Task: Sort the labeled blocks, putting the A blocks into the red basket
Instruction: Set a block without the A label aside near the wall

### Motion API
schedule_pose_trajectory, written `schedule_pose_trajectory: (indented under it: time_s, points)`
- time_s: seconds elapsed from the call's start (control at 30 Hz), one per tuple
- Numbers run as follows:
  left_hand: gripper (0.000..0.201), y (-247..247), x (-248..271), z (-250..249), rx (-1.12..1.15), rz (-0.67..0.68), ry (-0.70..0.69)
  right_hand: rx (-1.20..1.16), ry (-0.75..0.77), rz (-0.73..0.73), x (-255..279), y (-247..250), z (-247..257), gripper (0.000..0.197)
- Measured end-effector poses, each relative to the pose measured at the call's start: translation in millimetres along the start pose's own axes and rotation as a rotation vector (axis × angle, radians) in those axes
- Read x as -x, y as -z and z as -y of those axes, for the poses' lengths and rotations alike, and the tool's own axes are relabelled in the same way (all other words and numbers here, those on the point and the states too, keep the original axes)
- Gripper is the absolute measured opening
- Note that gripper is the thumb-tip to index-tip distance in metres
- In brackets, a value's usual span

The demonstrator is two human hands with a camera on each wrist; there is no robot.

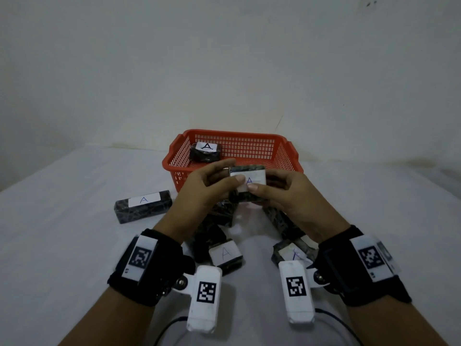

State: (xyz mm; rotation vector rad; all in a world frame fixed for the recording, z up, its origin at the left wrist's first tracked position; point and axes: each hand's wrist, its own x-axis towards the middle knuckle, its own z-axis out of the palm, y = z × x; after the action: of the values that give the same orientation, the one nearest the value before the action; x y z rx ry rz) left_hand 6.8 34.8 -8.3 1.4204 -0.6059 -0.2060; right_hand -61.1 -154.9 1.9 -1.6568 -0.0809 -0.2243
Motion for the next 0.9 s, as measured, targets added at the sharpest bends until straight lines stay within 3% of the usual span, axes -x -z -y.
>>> schedule_pose_trajectory:
  time_s: [0.17, 0.4, 0.5, 0.6, 0.73, 0.9]
  points:
    - [0.046, -0.1, 1.4, -2.6, -0.053, -0.024, -0.053, -0.02, -0.002, 0.032, 1.1, -1.2, 0.9, 0.037]
    - [0.059, -0.1, 2.7, -0.8, -0.104, 0.041, -0.145, -0.106, -0.128, 0.011, 0.3, -2.1, 5.6, 0.038]
    - [0.057, 0.2, 1.5, -0.1, -0.103, 0.072, -0.088, -0.142, -0.066, -0.023, -0.5, -0.5, 3.0, 0.027]
    - [0.046, -0.7, -0.6, -0.9, -0.036, 0.109, 0.025, -0.133, 0.013, -0.059, -3.3, 2.3, -0.2, 0.03]
    - [0.034, -1.9, 0.1, -0.7, -0.137, 0.007, -0.011, -0.088, 0.007, -0.01, -4.9, 3.5, -3.5, 0.028]
    - [0.037, 0.4, -0.5, 2.0, -0.125, 0.036, 0.007, -0.063, 0.015, -0.036, -3.7, 4.3, -2.3, 0.038]
